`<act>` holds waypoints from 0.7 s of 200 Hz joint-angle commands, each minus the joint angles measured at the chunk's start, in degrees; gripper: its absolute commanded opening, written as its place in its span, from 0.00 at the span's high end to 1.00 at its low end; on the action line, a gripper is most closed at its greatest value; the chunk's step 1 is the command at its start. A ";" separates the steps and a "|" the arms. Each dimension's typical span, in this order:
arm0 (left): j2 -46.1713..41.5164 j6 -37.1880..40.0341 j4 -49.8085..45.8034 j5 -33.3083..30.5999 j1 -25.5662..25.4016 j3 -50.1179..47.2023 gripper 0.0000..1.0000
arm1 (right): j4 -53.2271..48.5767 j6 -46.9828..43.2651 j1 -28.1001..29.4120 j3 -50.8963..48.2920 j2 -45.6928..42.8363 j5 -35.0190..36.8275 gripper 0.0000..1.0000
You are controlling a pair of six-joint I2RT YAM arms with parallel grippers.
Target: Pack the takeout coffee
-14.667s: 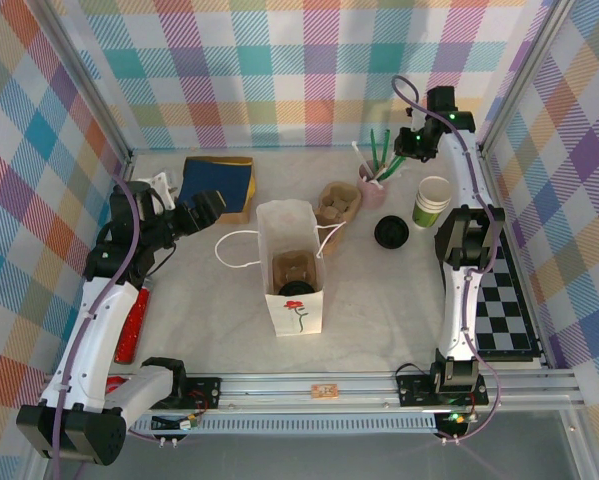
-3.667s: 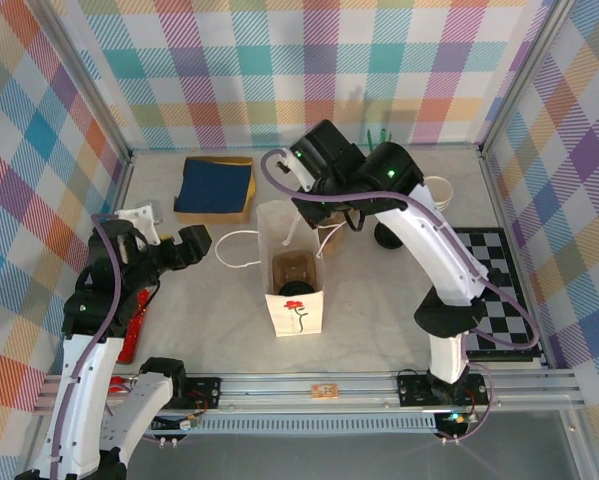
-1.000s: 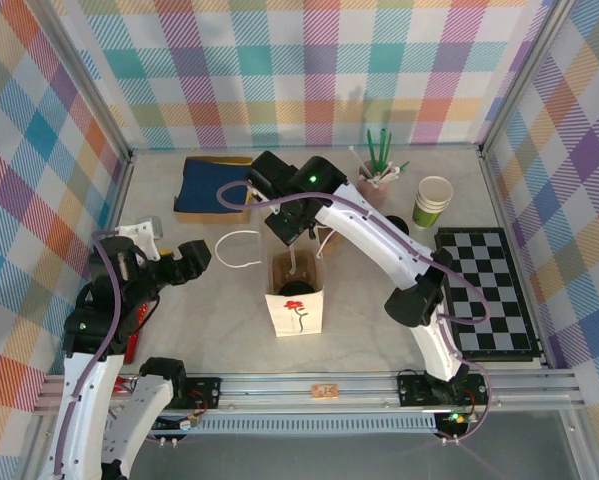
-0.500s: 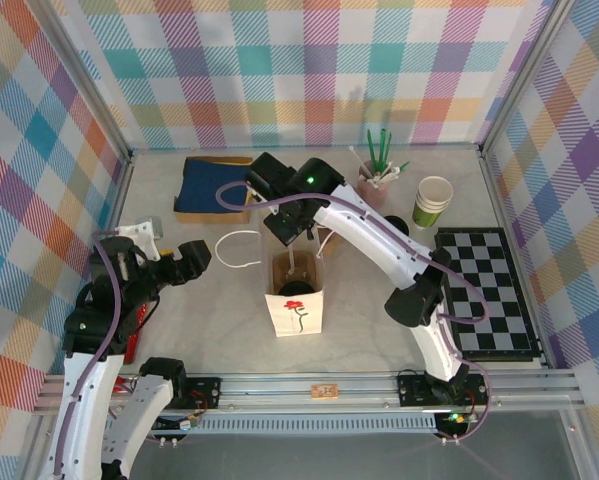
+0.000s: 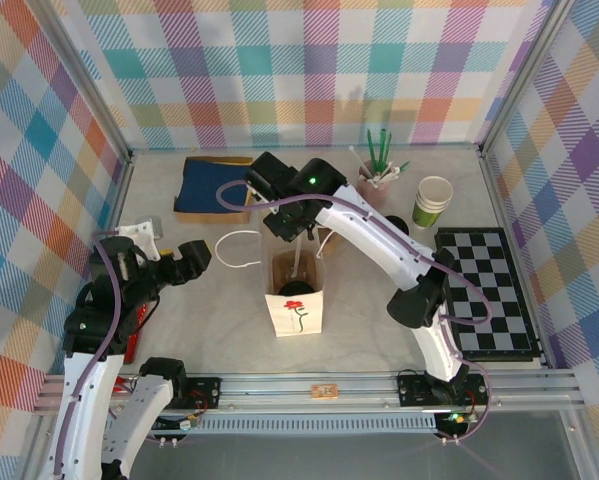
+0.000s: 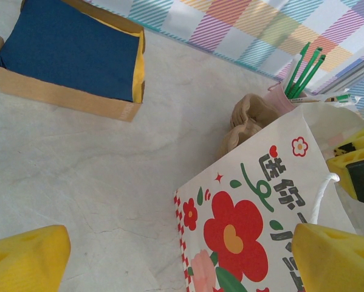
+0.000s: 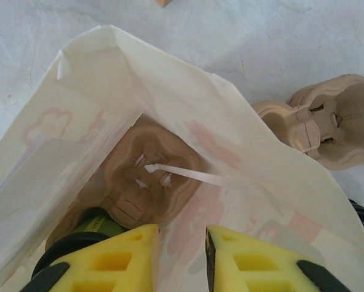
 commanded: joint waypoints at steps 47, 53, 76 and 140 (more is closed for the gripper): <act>0.54 -0.32 0.57 0.02 0.65 -0.34 0.07 | 0.32 0.89 0.75 0.00 -4.05 -3.04 0.66; 0.63 -0.32 0.69 0.04 0.64 -0.21 0.07 | 0.45 0.97 0.81 0.02 -4.31 -3.61 0.66; 1.19 -0.95 1.14 0.05 0.64 0.40 0.06 | 0.67 1.18 0.89 0.14 -5.71 -5.24 0.64; 8.21 -4.10 1.76 -1.59 0.72 6.21 0.06 | 1.89 1.85 1.00 -0.28 -10.67 -7.66 0.57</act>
